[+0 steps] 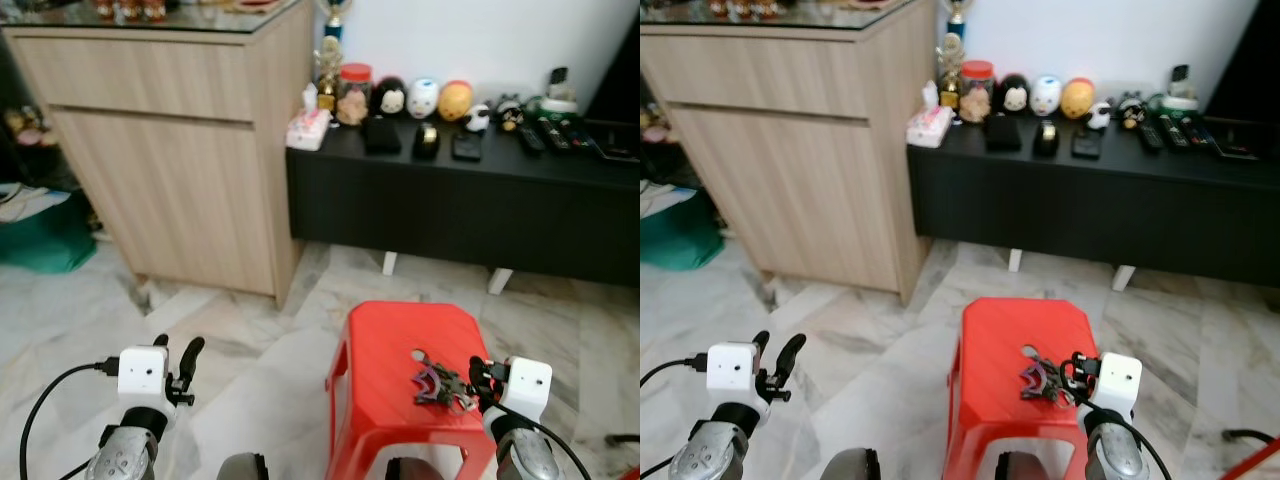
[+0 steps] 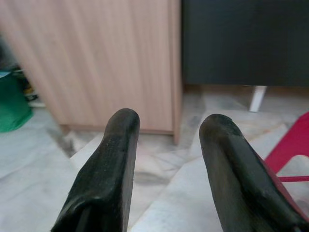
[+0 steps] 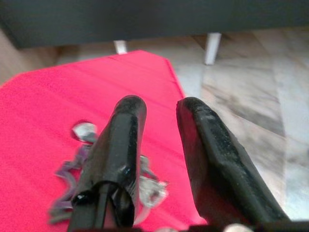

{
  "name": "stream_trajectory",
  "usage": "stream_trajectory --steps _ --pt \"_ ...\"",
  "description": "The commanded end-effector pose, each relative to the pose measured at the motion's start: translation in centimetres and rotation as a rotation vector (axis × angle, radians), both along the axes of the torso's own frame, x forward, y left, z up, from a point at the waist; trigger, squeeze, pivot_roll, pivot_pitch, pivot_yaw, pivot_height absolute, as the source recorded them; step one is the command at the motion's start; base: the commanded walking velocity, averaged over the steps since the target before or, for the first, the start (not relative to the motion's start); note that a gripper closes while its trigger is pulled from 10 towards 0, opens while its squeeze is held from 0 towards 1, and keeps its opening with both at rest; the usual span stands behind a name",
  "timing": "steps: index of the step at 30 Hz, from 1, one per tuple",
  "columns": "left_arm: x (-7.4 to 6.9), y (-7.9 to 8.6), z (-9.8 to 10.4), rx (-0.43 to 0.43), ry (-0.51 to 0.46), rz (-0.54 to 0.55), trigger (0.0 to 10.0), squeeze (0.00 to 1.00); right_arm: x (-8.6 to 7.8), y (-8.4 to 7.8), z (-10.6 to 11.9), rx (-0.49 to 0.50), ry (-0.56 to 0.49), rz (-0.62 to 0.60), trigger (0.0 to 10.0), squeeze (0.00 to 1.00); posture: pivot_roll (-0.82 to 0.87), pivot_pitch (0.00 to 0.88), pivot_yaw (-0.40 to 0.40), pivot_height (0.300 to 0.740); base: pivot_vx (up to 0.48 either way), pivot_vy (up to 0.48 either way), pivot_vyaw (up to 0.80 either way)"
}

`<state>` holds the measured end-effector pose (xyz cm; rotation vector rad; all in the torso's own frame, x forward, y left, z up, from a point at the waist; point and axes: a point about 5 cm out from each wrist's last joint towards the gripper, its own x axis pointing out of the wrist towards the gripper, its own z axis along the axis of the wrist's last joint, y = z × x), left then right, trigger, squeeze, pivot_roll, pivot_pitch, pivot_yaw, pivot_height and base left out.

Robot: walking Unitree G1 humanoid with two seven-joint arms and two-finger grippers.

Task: Hang keys on a hook

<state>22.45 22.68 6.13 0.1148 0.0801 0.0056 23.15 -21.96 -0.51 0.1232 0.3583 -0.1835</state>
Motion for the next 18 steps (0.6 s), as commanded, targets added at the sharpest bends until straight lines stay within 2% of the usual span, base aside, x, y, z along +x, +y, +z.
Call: stream_trajectory --steps 1,4,16,18 --pt "0.2 0.0 0.0 0.015 0.0 -0.007 10.0 0.0 0.3 0.0 0.2 0.005 -0.012 -0.004 10.0 0.0 0.07 0.0 -0.029 0.598 0.368 0.0 0.0" --pt "0.2 0.0 0.1 0.016 -0.003 -0.008 10.0 0.0 0.3 0.1 0.1 0.008 -0.008 -0.001 10.0 0.0 0.07 0.0 -0.029 0.598 0.325 0.0 0.0" --pt "0.3 0.1 0.2 0.016 -0.006 -0.015 10.0 0.0 0.1 0.2 -0.4 -0.006 0.018 0.036 10.0 0.0 0.06 0.0 -0.026 0.598 0.0 0.0 0.0" --pt "0.3 0.1 0.1 0.018 -0.004 -0.015 10.0 0.0 -0.1 0.1 -1.1 -0.031 0.082 0.049 10.0 0.0 0.06 0.0 -0.024 0.598 0.0 0.0 0.0"
